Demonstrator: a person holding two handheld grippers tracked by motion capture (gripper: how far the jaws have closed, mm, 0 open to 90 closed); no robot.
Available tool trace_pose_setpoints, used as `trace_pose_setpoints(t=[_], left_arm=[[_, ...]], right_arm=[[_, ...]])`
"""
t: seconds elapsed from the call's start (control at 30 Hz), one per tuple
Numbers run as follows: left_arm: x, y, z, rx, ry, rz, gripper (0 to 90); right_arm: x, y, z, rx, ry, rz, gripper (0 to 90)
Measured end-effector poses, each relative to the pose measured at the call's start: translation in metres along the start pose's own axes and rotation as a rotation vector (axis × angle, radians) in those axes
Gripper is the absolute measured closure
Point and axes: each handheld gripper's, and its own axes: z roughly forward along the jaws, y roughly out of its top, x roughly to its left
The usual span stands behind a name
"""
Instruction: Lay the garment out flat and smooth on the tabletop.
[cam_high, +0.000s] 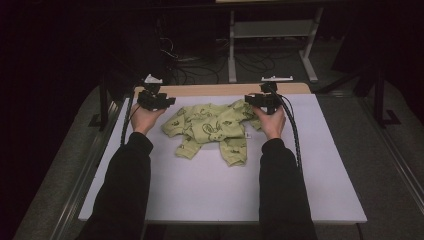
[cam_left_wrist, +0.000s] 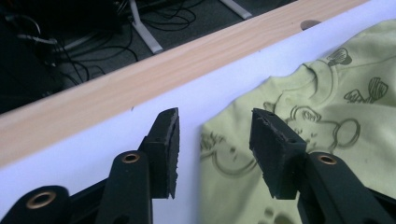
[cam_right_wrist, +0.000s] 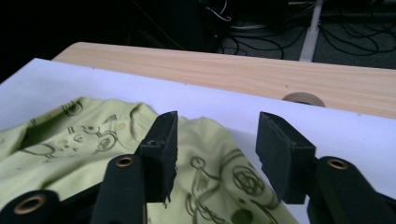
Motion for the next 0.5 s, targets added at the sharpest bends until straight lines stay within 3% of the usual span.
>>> trace_pose_setpoints(t=[0.17, 0.5], left_arm=[[0.006, -0.025, -0.006, 0.0, -0.006, -0.009, 48.8], [0.007, -0.055, -0.014, -0.025, -0.035, -0.009, 47.0]], right_arm=[[-0.002, -0.004, -0.002, 0.018, -0.004, -0.044, 42.1], [-0.005, -0.012, -0.011, 0.001, 0.03, -0.044, 32.7]])
